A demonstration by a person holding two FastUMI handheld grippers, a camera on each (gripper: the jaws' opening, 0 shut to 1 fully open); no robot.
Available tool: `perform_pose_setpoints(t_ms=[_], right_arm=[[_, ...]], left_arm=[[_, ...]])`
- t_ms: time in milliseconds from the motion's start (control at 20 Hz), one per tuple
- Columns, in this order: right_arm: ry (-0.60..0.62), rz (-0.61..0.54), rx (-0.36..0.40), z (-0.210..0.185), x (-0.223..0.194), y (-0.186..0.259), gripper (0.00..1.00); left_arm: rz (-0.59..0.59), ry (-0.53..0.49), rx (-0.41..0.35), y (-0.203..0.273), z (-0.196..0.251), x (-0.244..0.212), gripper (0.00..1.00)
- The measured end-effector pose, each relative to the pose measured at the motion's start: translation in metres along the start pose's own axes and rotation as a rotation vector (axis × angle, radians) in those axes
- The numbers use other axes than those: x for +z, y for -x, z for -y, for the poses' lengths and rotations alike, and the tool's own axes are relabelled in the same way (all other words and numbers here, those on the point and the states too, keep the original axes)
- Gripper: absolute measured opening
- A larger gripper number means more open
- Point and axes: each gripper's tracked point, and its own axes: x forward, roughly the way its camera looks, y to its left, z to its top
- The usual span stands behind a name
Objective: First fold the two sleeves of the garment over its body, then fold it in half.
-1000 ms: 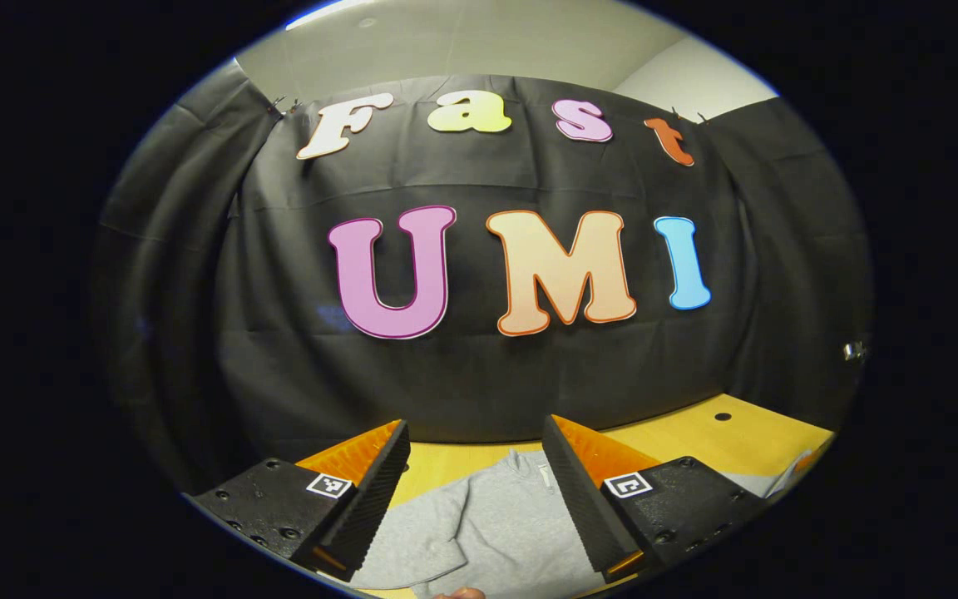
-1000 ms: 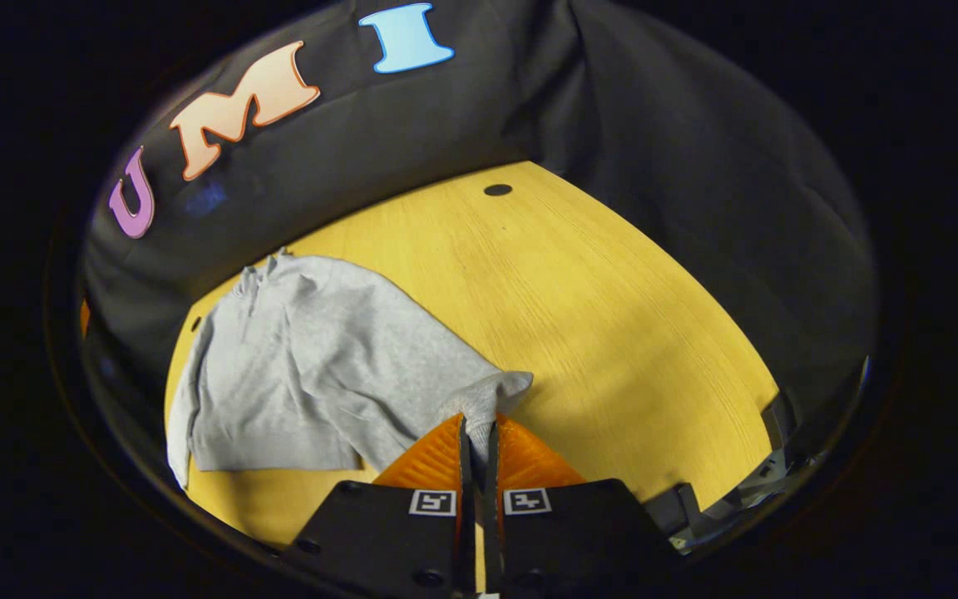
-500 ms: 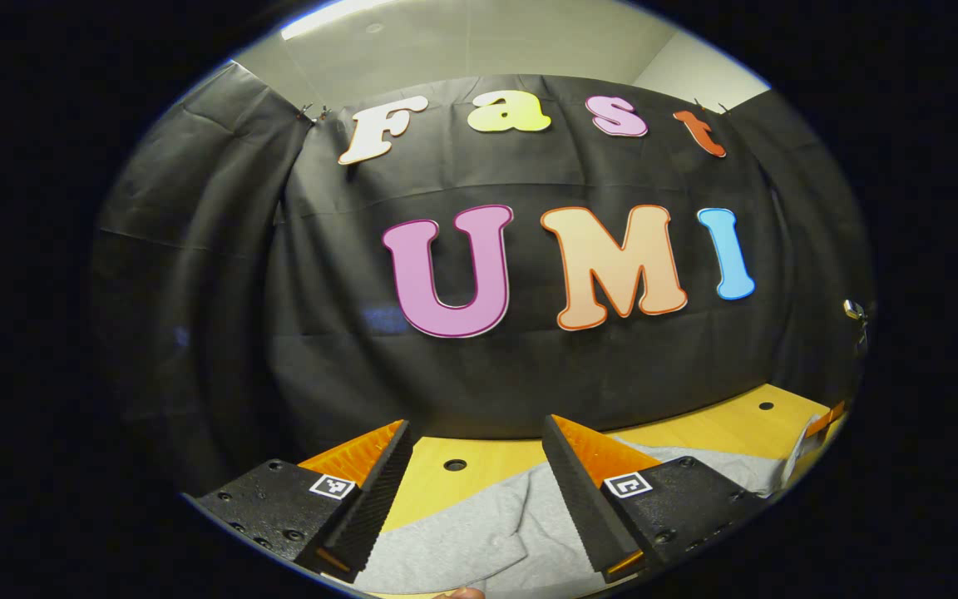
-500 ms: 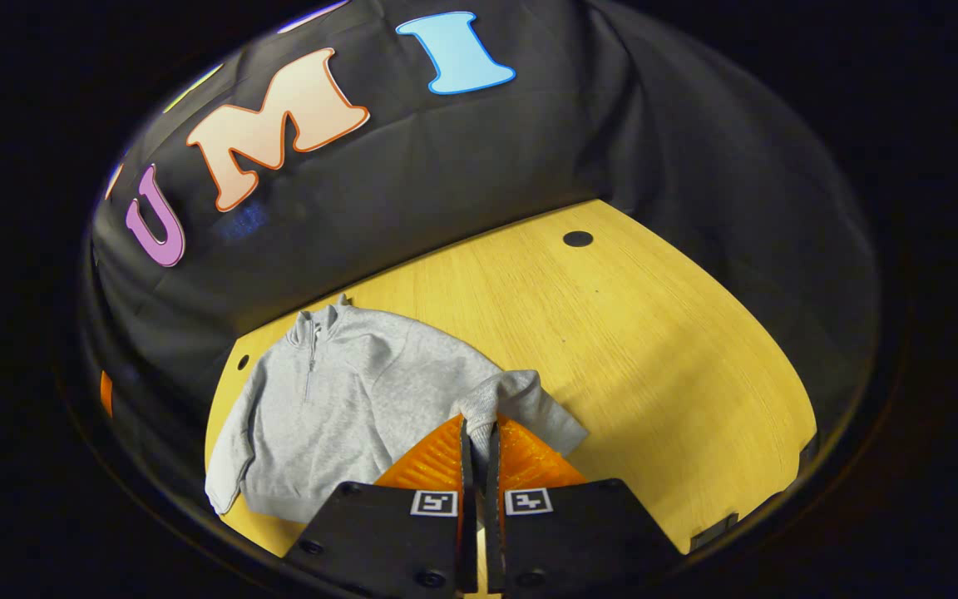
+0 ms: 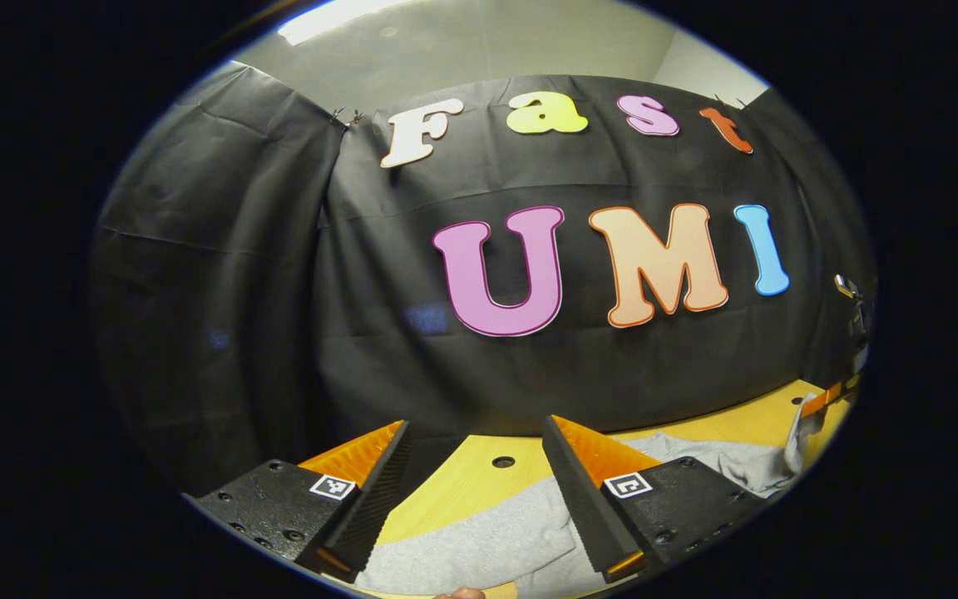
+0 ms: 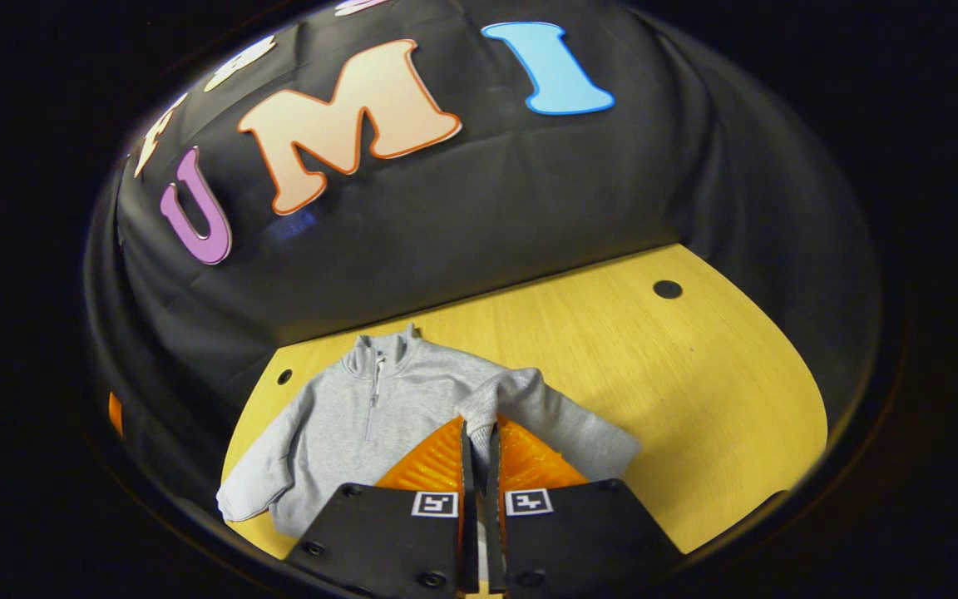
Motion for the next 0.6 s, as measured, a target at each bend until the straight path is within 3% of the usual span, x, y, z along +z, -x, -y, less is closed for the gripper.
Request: perform_pose_setpoints(t_ms=[600], right_arm=[[0.137, 0.029, 0.171, -0.149, 0.010, -0.046, 0.06]], left_arm=[[-0.042, 0.013, 0.140, 0.028, -0.076, -0.020, 0.92]])
